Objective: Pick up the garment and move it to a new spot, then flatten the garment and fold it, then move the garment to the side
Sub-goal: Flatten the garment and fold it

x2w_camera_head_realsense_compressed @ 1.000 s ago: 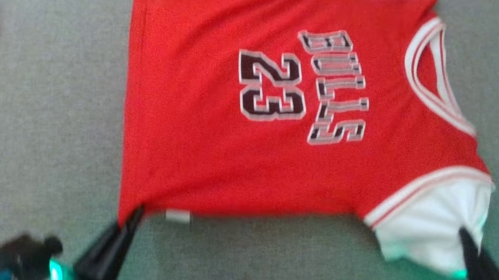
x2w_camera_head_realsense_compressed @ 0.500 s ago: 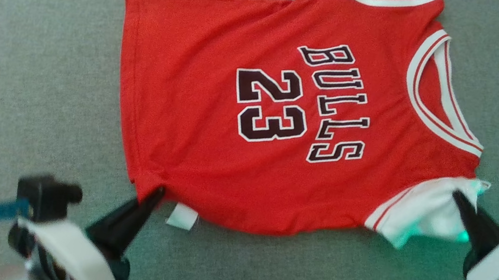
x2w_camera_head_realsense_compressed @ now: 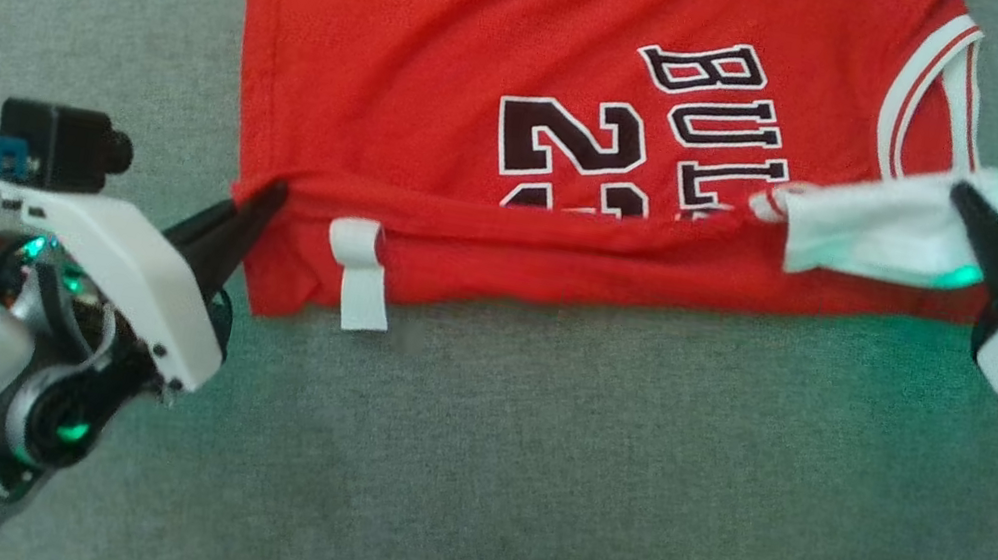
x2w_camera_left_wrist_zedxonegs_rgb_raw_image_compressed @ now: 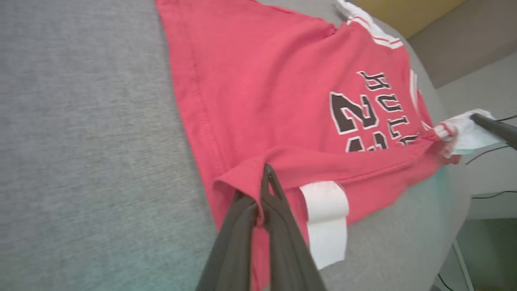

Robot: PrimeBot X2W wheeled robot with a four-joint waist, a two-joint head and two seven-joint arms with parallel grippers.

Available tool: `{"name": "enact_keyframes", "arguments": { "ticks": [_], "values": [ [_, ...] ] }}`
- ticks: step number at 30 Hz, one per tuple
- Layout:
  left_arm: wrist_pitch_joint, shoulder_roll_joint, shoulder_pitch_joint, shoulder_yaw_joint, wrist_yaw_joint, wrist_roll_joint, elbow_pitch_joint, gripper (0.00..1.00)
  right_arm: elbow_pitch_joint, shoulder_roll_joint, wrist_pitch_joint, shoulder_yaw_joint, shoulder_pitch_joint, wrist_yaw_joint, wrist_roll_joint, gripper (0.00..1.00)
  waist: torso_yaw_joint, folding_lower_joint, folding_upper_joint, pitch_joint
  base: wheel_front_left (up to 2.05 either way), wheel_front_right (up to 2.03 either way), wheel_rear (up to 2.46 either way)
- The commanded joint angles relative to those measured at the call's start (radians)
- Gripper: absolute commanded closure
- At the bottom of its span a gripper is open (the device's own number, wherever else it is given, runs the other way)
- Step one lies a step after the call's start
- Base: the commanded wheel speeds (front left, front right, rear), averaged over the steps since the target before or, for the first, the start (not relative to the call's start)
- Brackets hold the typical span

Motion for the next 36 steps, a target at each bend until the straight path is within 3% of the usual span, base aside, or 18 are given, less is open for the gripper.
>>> {"name": "enact_keyframes", "arguments": {
  "ticks": [1, 2, 3, 11, 16, 36],
  "values": [
    [-0.005, 0.022, -0.040, 0.056, 0.011, 0.003, -0.014, 0.61, -0.026, -0.015, -0.027, 0.019, -0.028, 0.008, -0.009, 0.00, 0.001, -0.0003, 0.0000, 0.006, 0.00, 0.00, 0.00],
    [-0.011, 0.017, -0.042, 0.062, 0.016, 0.000, -0.007, 0.15, -0.017, -0.018, -0.046, 0.023, -0.036, 0.008, -0.015, 0.00, 0.000, -0.0003, 0.0000, 0.006, 0.00, 0.00, 0.00],
    [-0.018, 0.015, -0.039, 0.067, 0.017, -0.002, -0.004, 0.00, -0.010, -0.021, -0.059, 0.029, -0.038, 0.008, -0.015, 0.00, 0.000, -0.0003, 0.0000, 0.005, 0.00, 0.00, 0.00],
    [-0.137, 0.053, 0.109, 0.116, 0.023, -0.013, -0.083, 0.00, -0.058, -0.129, -0.188, 0.047, 0.083, 0.008, -0.033, 0.00, -0.012, -0.0003, 0.0000, -0.040, 0.00, 0.00, 0.00],
    [-0.183, 0.070, 0.193, 0.094, 0.036, 0.022, -0.131, 0.00, -0.057, -0.189, -0.217, 0.031, 0.170, 0.008, -0.078, 0.00, -0.014, -0.0003, 0.0000, -0.029, 0.00, 0.00, 0.00],
    [-0.143, -0.020, 0.088, -0.001, -0.002, 0.090, -0.024, 0.00, 0.106, -0.217, -0.195, 0.115, 0.094, 0.008, -0.104, 0.00, 0.017, -0.0003, 0.0000, 0.048, 0.00, 0.00, 0.00]
  ]
}}
